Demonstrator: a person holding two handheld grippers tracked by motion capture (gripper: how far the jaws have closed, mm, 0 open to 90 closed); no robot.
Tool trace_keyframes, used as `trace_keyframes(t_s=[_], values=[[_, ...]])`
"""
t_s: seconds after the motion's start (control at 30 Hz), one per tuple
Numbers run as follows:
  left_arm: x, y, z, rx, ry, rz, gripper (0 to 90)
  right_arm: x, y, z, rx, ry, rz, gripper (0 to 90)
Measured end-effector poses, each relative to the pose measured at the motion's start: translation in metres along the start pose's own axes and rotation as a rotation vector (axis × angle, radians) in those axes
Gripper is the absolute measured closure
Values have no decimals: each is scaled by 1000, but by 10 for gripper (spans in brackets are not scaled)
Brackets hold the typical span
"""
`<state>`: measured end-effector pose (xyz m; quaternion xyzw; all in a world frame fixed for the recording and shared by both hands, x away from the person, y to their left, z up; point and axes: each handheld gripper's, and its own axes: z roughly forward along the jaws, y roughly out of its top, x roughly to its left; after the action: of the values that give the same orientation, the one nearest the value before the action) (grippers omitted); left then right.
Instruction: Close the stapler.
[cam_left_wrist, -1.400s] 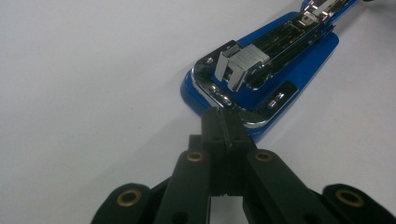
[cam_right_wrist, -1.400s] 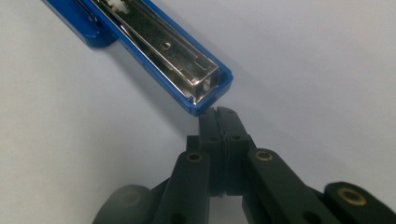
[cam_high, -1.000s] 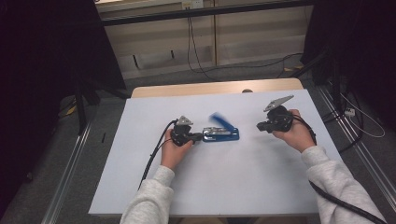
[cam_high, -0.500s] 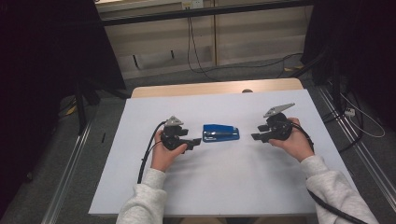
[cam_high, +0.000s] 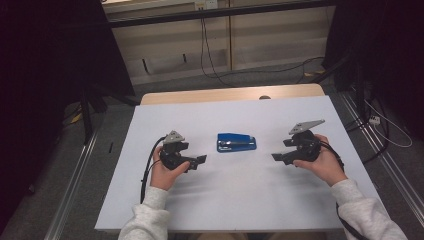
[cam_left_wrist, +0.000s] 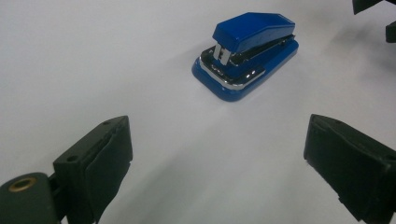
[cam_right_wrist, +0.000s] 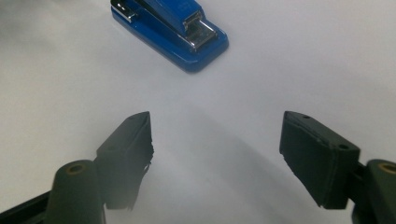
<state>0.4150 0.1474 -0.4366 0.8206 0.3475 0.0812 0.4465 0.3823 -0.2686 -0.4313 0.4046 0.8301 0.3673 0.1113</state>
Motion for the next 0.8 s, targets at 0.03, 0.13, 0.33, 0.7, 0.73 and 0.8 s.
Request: trace_keyframes(t_s=[0.03,0.13,0.33,0.7,0.73,0.8], values=[[0,-1,-1,-1,0,2,80,0,0,0,0,0,0,233],[-1,-5,-8,-8,-7,14,79,2,-8,-7,-12,9,7,194],[-1,-9,-19,-29,2,18,77,5,-17,-15,-25,1,7,171],[-1,-13,-34,-56,28,30,77,13,-31,-30,-36,6,17,155],[-1,-14,-34,-56,35,25,77,14,-32,-31,-37,8,17,155],[-1,-14,-34,-53,38,30,77,15,-35,-34,-40,1,18,155]])
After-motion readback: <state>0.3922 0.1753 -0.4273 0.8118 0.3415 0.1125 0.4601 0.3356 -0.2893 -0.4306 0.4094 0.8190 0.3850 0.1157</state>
